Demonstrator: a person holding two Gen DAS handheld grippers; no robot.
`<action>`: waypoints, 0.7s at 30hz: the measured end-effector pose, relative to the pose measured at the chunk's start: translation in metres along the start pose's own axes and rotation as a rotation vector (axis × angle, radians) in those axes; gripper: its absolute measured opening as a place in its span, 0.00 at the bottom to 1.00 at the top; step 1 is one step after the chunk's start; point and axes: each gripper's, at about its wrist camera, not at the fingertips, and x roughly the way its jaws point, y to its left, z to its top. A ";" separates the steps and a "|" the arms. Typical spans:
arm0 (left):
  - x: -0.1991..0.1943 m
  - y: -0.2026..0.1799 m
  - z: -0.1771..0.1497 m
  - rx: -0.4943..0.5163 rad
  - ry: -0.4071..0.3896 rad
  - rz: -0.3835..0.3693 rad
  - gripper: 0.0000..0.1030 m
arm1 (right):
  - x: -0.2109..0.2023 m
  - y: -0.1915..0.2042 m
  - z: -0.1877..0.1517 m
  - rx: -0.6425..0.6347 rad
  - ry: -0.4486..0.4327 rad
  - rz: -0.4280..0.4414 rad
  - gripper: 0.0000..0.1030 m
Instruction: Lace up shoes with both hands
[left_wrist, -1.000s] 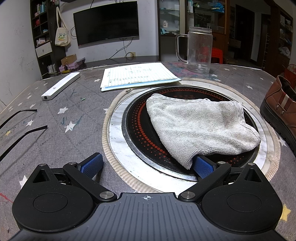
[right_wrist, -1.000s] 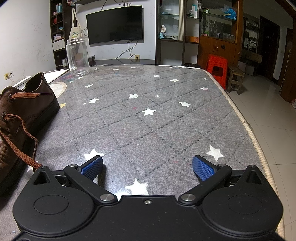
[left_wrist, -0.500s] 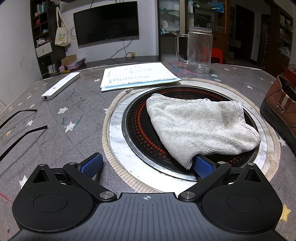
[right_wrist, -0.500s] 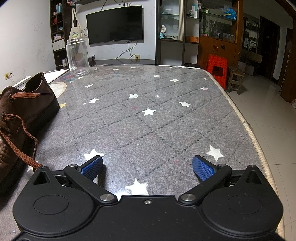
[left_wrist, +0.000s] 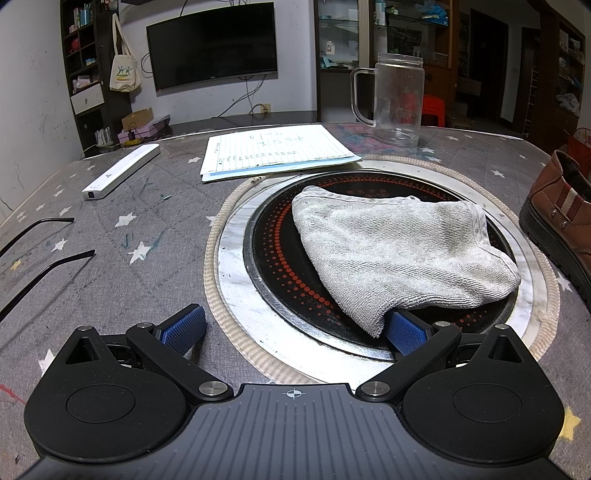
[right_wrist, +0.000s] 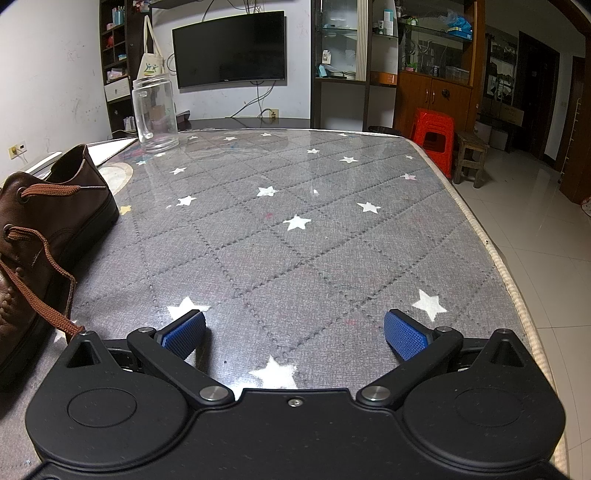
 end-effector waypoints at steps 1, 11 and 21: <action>0.000 0.000 0.000 0.000 0.000 0.000 1.00 | 0.000 0.000 0.000 0.000 0.000 0.000 1.00; -0.001 -0.001 0.000 0.000 0.000 0.000 1.00 | 0.000 0.000 0.000 0.000 0.000 0.000 1.00; 0.000 -0.001 0.000 0.000 0.000 0.000 1.00 | 0.000 0.000 0.000 0.000 0.000 0.000 1.00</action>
